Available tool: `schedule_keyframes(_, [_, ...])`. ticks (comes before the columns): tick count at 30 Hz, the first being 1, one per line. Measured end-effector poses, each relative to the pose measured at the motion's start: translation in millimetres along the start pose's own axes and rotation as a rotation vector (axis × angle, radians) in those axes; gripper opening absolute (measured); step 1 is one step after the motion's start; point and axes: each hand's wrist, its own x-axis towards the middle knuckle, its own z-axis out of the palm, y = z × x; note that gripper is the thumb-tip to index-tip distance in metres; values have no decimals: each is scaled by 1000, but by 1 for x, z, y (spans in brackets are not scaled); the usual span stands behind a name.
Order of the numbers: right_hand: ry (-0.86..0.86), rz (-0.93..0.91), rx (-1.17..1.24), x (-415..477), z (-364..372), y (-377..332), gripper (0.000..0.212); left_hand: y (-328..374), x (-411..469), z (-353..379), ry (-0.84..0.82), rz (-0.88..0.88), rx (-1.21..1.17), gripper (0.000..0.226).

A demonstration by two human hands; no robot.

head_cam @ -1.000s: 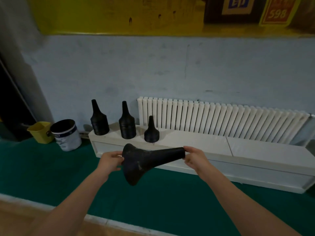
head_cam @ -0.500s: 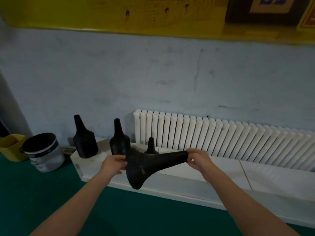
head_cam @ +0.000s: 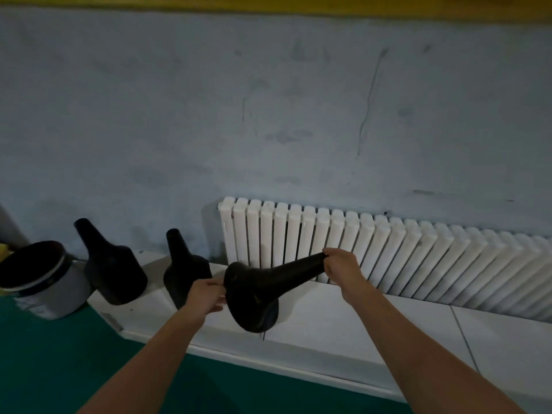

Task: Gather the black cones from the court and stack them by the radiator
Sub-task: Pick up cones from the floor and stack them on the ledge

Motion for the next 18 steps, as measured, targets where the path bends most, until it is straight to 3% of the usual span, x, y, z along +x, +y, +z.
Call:
schedule_keyframes(13, [-21, 103, 36, 144, 56, -36, 36, 15, 154, 68, -57, -382, -104, 12])
schedule_keyframes(15, [-38, 124, 29, 155, 71, -32, 40, 4, 174, 72, -94, -414, -31, 10])
schedule_keyframes(18, [-48, 141, 0, 175, 95, -23, 40, -14, 203, 74, -90, -434, 70, 28])
